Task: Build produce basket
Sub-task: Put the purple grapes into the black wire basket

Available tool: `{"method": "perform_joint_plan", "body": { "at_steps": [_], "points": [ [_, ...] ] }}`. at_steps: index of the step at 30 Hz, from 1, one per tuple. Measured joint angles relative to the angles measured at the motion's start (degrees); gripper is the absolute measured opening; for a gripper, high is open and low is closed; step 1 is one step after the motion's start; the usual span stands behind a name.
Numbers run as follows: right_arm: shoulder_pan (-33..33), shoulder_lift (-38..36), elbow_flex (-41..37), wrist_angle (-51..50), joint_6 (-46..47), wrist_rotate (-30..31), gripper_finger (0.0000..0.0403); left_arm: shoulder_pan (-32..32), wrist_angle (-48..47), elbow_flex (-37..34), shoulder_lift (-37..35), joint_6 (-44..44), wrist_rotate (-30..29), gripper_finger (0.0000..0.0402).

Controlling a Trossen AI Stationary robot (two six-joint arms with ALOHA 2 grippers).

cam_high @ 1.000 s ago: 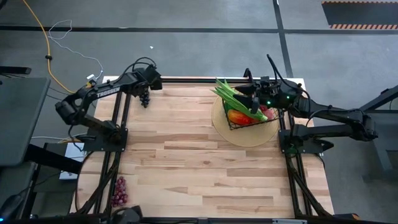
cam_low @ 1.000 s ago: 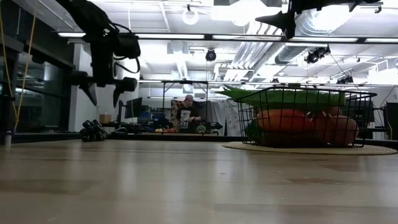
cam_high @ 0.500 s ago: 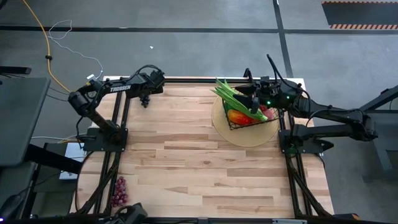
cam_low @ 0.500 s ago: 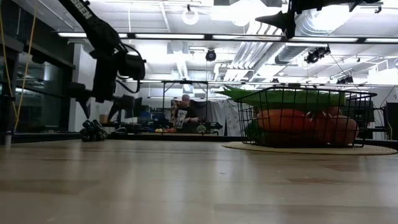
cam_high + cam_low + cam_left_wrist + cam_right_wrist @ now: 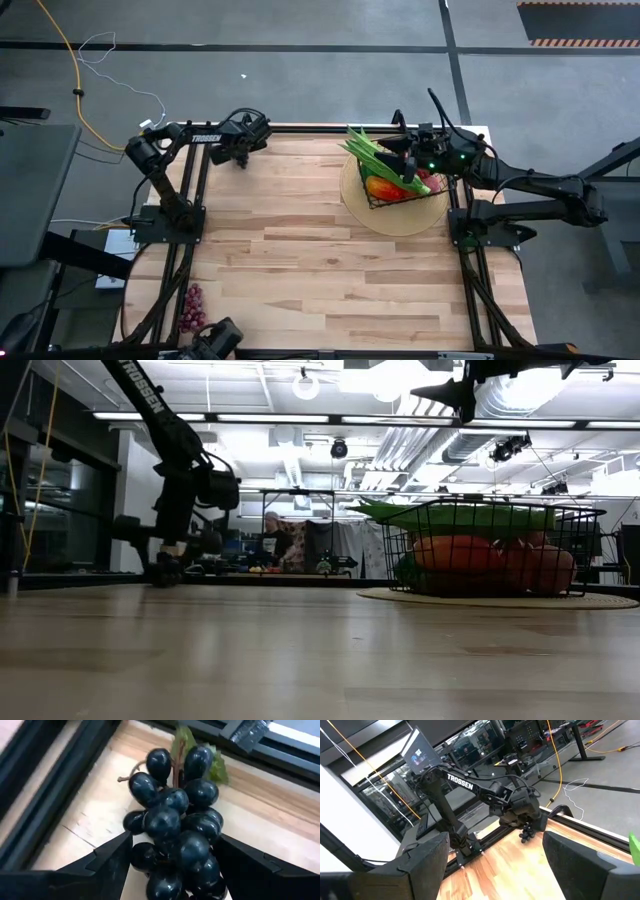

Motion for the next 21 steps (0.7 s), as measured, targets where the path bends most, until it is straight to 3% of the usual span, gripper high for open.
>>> {"method": "perform_joint_plan", "body": {
  "at_steps": [7,13,21],
  "points": [
    [0.0,0.0,0.0,-1.2,-0.1,0.0,0.0311,-0.3,1.0,0.0,0.0,-5.4,6.6,0.0261],
    [0.0,0.0,0.0,-1.7,-0.1,0.0,0.0311,-3.8,6.2,-0.2,0.0,-3.5,11.8,0.0259],
    [0.0,0.0,0.0,-1.7,-0.1,0.0,0.0311,-9.3,10.5,-0.2,0.0,0.0,10.6,0.0195]
  ]
}}
